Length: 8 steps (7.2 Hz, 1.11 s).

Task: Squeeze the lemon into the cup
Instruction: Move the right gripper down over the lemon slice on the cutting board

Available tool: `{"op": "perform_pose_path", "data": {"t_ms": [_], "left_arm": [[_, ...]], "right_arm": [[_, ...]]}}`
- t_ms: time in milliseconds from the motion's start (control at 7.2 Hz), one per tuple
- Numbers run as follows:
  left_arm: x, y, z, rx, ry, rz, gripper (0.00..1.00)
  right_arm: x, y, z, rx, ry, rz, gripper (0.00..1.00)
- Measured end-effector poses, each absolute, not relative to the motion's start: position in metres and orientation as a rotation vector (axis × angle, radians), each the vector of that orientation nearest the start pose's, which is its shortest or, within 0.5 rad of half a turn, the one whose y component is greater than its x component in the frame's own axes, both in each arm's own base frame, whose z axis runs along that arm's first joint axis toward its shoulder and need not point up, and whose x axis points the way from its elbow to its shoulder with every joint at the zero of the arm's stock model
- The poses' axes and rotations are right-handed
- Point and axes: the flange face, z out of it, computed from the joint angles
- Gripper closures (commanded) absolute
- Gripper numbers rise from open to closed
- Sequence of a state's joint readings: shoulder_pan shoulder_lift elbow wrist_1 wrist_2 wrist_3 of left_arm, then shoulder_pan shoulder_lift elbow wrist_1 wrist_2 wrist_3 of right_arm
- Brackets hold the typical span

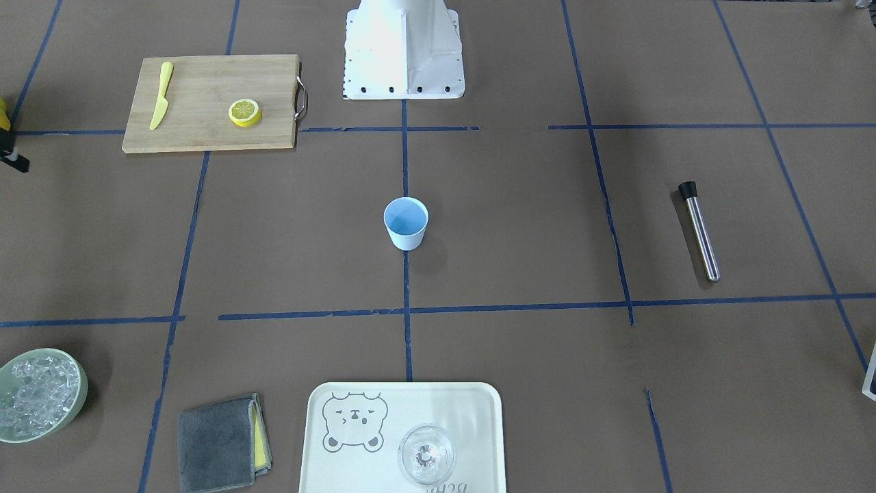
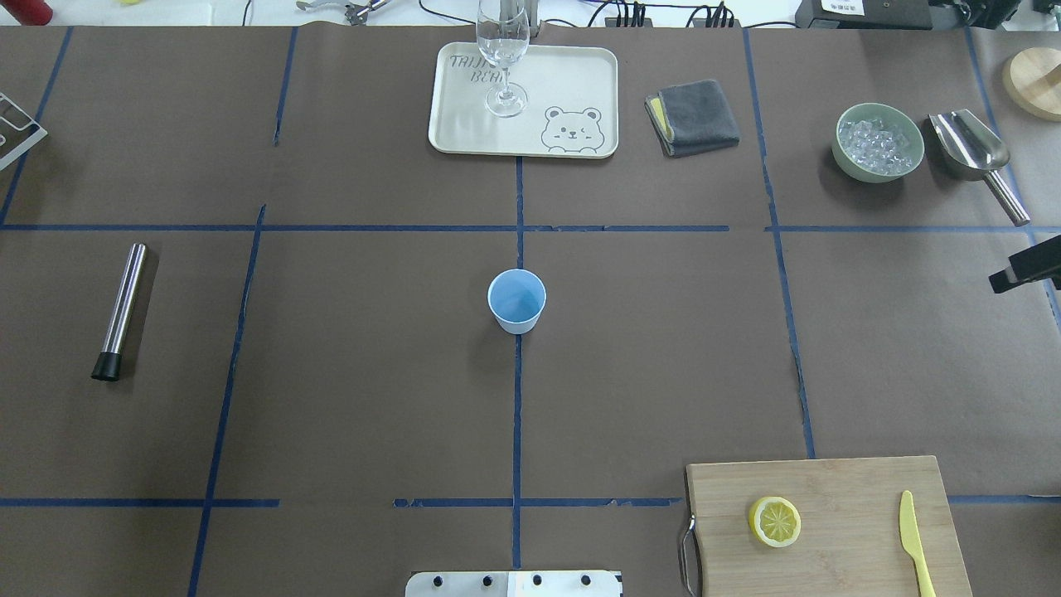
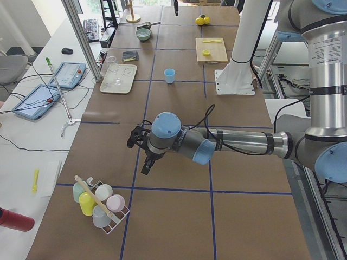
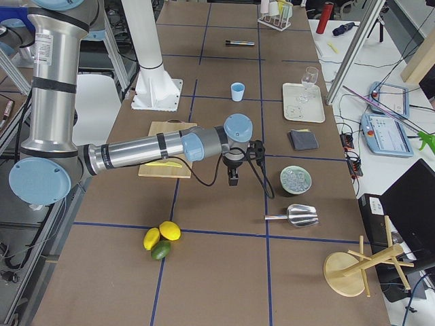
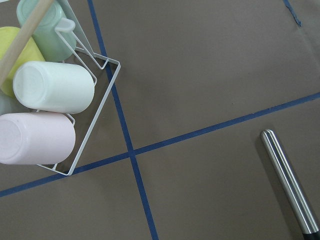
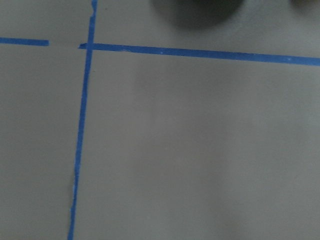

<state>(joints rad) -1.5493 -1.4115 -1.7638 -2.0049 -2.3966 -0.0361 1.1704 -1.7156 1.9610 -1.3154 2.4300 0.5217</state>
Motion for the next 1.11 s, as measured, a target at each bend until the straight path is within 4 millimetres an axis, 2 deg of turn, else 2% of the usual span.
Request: {"op": "perform_pose_path", "data": {"t_ms": [139,278,556,694,833,1111], "left_arm": [[-0.05,-0.443,0.584,0.418,0.829,0.181,0.0],[-0.049,-0.442,0.583,0.42,0.833,0.183,0.0],[-0.049,-0.442,0.583,0.419,0.836,0.182,0.0],[-0.048,-0.442,0.584,0.417,0.836,0.181,0.0],[-0.048,-0.442,0.584,0.416,0.836,0.18,0.0],[-0.048,-0.441,0.585,0.414,0.836,0.179,0.0]], "right_arm": [[-0.167,-0.409,0.477,0.061,-0.957,-0.094,0.0],[-0.215,-0.385,0.455,0.066,-0.963,-0.079,0.0],[-0.3,-0.317,0.42,0.06,-0.949,-0.069,0.0],[-0.33,-0.28,0.41,0.056,-0.935,-0.055,0.0],[-0.35,-0.248,0.408,0.056,-0.916,-0.037,0.0],[-0.379,-0.199,0.41,0.065,-0.888,-0.002,0.0]]}}
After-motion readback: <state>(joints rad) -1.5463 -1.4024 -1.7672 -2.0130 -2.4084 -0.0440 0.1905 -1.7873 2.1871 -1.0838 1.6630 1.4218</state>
